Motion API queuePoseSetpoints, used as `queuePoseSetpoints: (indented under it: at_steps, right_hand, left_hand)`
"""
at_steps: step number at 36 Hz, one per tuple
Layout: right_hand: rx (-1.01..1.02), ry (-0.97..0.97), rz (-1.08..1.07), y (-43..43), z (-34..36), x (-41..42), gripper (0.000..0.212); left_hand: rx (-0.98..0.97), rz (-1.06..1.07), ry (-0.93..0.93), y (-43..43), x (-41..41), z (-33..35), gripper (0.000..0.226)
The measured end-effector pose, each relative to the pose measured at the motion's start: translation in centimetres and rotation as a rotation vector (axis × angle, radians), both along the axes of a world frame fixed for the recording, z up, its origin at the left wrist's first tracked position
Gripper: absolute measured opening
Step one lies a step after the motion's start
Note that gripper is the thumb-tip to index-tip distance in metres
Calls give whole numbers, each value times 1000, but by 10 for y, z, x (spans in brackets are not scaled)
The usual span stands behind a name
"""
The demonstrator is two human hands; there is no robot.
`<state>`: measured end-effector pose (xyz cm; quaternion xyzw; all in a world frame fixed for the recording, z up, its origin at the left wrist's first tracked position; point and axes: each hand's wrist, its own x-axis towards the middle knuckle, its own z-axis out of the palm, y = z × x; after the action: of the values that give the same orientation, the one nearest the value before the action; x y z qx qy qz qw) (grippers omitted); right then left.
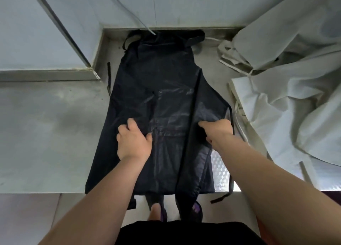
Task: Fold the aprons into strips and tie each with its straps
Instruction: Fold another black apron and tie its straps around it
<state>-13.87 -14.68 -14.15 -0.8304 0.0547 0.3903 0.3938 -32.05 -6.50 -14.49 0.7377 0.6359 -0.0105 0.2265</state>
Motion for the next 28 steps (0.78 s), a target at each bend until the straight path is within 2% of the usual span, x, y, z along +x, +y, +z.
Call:
queuePoseSetpoints:
  at_steps: [2,4,6,9,12,15,18,21,24,26,28]
  right_hand:
    - [-56,-29,66,3,0,-6,55]
    - [-225,-139,127,6,-1,-5,70]
    - [-285,-191,140,9,1,-6,79]
    - [-228,-136,69,17,-1,-6,80]
    - [-120,-78,30,23,-9,-6,80]
    - [-173,-83,80,22,-13,-8,77]
    - [-110,-92,73,23,-14,-7,56]
    - [47,-236,76,24,-8,-6,44]
    - [242,-384,306,29,15,-20,47]
    - [299,-343,595,36,23,-31,58]
    - [259,-212,896,44,22,-41,59]
  left_hand:
    - [-13,23,42,4,-4,-1,59]
    - [-18,-7,43,7,-6,-2,43]
    - [11,-43,27,11,-5,-1,30]
    - [36,-74,-50,16,-2,-2,24]
    - [0,10,-238,20,4,1,21]
    - [4,71,-376,25,13,6,15]
    - [-87,63,-437,30,17,1,7]
    - [-204,-9,-360,32,14,-10,9]
    - [-225,-11,-393,31,11,-16,10]
    - [-259,1,-444,31,10,-16,10]
    - [-315,19,-503,33,8,-16,15]
